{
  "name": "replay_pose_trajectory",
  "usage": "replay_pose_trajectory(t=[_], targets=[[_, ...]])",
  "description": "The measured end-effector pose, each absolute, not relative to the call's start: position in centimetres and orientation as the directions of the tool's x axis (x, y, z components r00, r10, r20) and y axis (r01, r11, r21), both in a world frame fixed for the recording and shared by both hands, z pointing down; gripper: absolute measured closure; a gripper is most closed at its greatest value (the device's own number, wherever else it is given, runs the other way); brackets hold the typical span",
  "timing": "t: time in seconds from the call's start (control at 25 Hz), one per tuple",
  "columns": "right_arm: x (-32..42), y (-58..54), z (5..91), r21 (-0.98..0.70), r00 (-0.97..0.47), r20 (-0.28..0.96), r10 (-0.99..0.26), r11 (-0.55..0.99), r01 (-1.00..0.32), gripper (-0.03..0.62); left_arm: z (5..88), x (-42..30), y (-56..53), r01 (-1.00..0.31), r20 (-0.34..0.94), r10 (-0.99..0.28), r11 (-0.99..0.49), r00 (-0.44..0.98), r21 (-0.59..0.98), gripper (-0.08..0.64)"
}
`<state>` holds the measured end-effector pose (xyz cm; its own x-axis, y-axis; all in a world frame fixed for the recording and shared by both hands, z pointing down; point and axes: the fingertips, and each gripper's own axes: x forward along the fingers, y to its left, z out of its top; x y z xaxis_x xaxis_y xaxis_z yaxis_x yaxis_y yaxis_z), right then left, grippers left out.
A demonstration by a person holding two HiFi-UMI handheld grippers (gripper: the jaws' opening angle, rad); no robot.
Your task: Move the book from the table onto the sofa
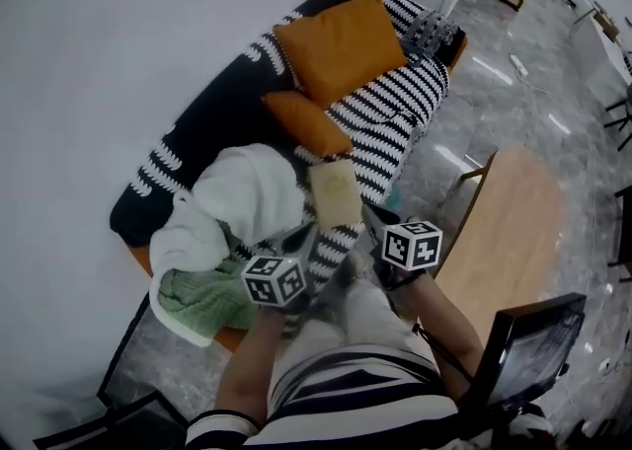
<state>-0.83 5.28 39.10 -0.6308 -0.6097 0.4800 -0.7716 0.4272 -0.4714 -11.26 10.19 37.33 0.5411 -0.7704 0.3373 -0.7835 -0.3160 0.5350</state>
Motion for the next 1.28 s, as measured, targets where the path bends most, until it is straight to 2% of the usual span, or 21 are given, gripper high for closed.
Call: replay_pose_trajectory(t=[0.64,1.28], targets=[[1.7,12.6,32.9,-0.388,-0.567,0.424,-0.706,0.425,-0.818,0.591,32.0,-11.7,17.0,-0.77,0.24,-0.798,-0.381,0.553,0.511,0.557],[4.9,17.8,31.8,-0.364,-0.61,0.426,-0.668,0.491,-0.792,0.591,29.6,-6.1,21.1,-0.772,0.206,-0.829,-0.354,0.521,0.528,0.557]])
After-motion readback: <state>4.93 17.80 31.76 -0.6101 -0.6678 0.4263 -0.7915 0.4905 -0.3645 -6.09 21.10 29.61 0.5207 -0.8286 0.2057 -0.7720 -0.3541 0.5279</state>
